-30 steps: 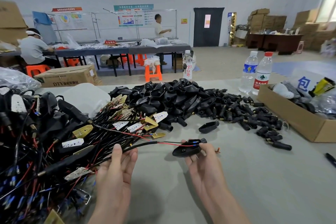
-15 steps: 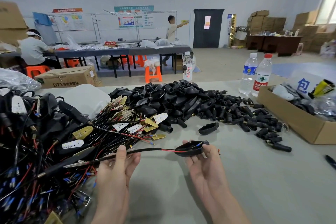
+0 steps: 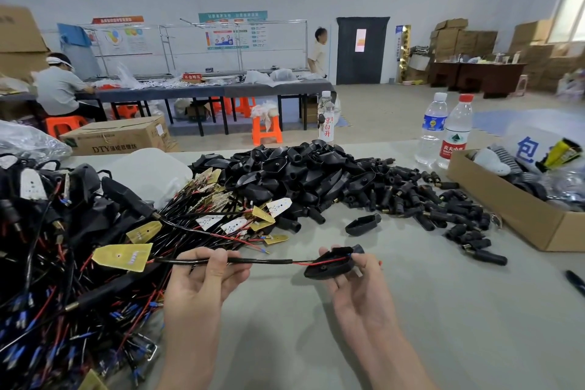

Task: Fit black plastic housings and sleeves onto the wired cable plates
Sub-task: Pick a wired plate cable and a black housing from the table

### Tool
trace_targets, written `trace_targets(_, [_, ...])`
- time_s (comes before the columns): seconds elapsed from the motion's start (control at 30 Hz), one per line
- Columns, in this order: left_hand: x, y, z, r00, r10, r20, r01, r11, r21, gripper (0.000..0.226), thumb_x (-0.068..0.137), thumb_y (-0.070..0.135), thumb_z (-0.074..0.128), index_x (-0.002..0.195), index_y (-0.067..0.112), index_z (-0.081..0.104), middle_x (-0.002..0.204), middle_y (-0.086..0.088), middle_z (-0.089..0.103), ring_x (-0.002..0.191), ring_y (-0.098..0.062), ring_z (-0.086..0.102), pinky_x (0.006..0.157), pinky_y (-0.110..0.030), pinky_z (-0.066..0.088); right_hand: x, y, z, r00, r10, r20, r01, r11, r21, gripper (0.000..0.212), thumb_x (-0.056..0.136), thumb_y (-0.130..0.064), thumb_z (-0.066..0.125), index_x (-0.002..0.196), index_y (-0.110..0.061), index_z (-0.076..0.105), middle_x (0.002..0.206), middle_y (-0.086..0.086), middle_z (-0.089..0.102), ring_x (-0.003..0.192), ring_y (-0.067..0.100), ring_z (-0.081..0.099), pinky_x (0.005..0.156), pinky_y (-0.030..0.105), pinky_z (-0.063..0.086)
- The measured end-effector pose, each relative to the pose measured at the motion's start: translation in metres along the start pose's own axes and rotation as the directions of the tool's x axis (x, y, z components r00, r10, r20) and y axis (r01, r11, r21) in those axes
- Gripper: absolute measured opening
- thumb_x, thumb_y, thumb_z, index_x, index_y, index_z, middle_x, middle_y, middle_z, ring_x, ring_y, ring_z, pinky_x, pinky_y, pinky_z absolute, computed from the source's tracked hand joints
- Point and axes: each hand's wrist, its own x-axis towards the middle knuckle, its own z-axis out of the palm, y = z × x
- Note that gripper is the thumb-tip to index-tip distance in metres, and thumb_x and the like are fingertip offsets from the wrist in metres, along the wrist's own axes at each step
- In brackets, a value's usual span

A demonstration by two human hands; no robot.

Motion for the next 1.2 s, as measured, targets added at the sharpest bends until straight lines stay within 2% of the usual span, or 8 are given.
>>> trace_targets(0.2, [0.002,-0.007,-0.001,0.991,-0.136,0.007,0.135,0.97,-0.203,0.003,0.092,0.01,0.056,0.094,0.007,0.057,0.094,-0.015,0.074,0.082,-0.027,0.075,0.071,-0.025,0.06,-0.004,0.003,0.0,0.999,0.023,0.029,-0.022,0.999,-0.03,0.005,0.083,-0.001,0.058,0.081,-0.004,0.061,0.085,0.013,0.067,0.088,0.029,0.068,0.094,0.042,0.056])
trace_targets(0.3, [-0.002,-0.017,0.004,0.98,-0.197,0.031,0.199,0.957,-0.213,0.004,0.092,0.004,0.056,0.091,0.007,0.059,0.095,-0.017,0.075,0.083,-0.027,0.075,0.071,-0.026,0.061,-0.007,0.004,0.004,0.995,0.06,0.079,-0.06,0.998,-0.005,0.021,0.071,-0.003,0.06,0.091,-0.002,0.06,0.093,0.019,0.069,0.088,0.029,0.07,0.091,0.04,0.057])
trace_targets(0.5, [-0.013,-0.037,0.017,0.996,-0.054,0.074,0.048,0.995,0.082,0.006,0.079,0.012,0.071,0.082,0.017,0.069,0.094,-0.007,0.077,0.086,-0.014,0.074,0.071,-0.018,0.057,-0.02,0.026,0.011,0.972,0.172,0.16,-0.159,0.983,-0.092,0.033,0.073,0.002,0.055,0.103,-0.01,0.058,0.108,0.021,0.071,0.086,0.029,0.073,0.069,0.036,0.062])
trace_targets(0.6, [-0.014,-0.042,0.018,0.995,-0.039,0.093,0.019,0.978,0.209,0.024,0.08,0.005,0.074,0.078,0.028,0.075,0.094,0.004,0.076,0.085,-0.005,0.072,0.07,-0.013,0.053,-0.027,0.036,0.013,0.954,0.251,0.166,-0.219,0.958,-0.186,0.025,0.087,-0.006,0.054,0.111,-0.01,0.058,0.113,0.02,0.071,0.09,0.028,0.074,0.071,0.035,0.062])
trace_targets(0.67, [-0.016,-0.042,0.017,0.987,-0.058,0.152,0.018,0.968,0.251,0.011,0.078,0.016,0.078,0.081,0.026,0.075,0.098,0.003,0.076,0.092,-0.008,0.072,0.077,-0.015,0.053,-0.028,0.04,0.014,0.952,0.272,0.138,-0.245,0.951,-0.186,0.019,0.1,-0.019,0.047,0.111,-0.01,0.059,0.111,0.019,0.072,0.092,0.027,0.074,0.074,0.035,0.062])
trace_targets(0.8, [-0.018,-0.047,0.016,0.965,-0.177,0.191,0.107,0.938,0.331,0.018,0.085,0.014,0.074,0.103,0.019,0.07,0.095,0.011,0.077,0.093,-0.003,0.071,0.079,-0.017,0.055,-0.023,0.036,0.011,0.982,0.164,0.092,-0.154,0.982,-0.107,0.022,0.105,-0.023,0.04,0.106,-0.009,0.058,0.106,0.019,0.073,0.085,0.028,0.074,0.071,0.04,0.063])
trace_targets(0.97, [-0.016,-0.045,0.016,0.901,-0.404,0.158,0.356,0.897,0.261,0.018,0.087,0.016,0.069,0.105,0.011,0.066,0.097,-0.007,0.074,0.082,-0.017,0.073,0.066,-0.031,0.06,-0.013,0.008,0.005,1.0,0.006,0.006,-0.006,1.0,-0.028,0.024,0.107,-0.024,0.035,0.098,-0.014,0.054,0.097,0.013,0.076,0.078,0.026,0.075,0.071,0.044,0.062])
trace_targets(1.2, [-0.001,-0.04,0.001,0.941,-0.332,0.07,0.319,0.936,0.15,0.013,0.095,0.014,0.061,0.107,0.016,0.067,0.079,-0.002,0.073,0.063,-0.012,0.066,0.051,-0.023,0.053,-0.007,-0.006,0.001,0.998,-0.059,-0.029,0.055,0.992,-0.116,0.026,0.107,-0.026,0.034,0.095,-0.014,0.054,0.096,0.011,0.077,0.081,0.028,0.075,0.075,0.046,0.06])
